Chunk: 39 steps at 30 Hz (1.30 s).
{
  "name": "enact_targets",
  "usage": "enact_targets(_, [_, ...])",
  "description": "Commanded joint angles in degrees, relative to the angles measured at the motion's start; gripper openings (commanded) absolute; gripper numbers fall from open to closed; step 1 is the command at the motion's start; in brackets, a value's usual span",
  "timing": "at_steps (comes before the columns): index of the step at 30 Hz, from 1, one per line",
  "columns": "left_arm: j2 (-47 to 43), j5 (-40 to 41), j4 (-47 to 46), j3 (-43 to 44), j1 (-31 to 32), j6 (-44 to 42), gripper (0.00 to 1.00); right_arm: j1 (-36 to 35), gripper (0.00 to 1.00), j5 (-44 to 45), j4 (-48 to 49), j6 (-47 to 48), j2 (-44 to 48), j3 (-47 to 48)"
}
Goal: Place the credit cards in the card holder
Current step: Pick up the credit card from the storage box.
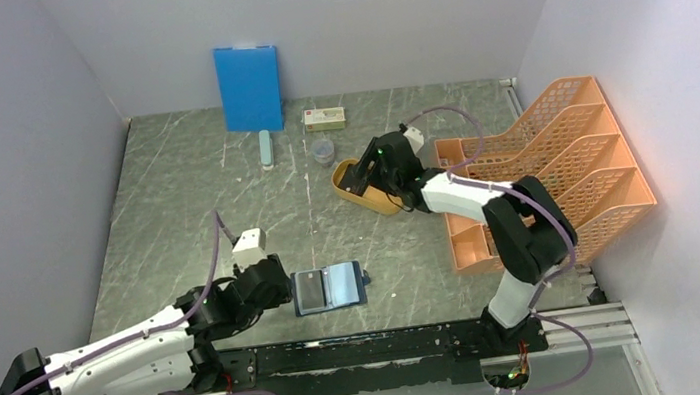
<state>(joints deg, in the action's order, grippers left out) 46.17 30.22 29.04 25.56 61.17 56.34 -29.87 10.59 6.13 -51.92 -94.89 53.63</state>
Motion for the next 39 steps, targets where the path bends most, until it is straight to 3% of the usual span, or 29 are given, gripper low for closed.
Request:
enact_targets(1, [1.8, 0.9, -1.6, 1.2, -0.1, -0.9, 0.5, 0.2, 0.72, -0.5, 1.8, -0.3, -5.2, 4.5])
enact_targets(8, [5.2, 0.9, -3.1, 1.8, -0.2, -1.2, 0.5, 0.9, 0.71, 0.3, -2.5, -0.4, -12.3, 9.6])
enact_targets(19, [6.1, 0.5, -3.9, 1.1, -0.1, -0.9, 0.49, 1.1, 0.64, -1.4, -2.8, -0.4, -15.5, 9.1])
enact_targets(33, [7.2, 0.1, -3.7, 1.4, -0.2, -0.6, 0.48, 2.1, 0.39, -1.5, -3.0, 0.9, -15.4, 5.7])
enact_targets(39, [7.9, 0.1, -3.5, 2.1, -0.1, -0.6, 0.47, 3.1, 0.33, -2.0, -1.4, 0.7, -13.1, 2.6])
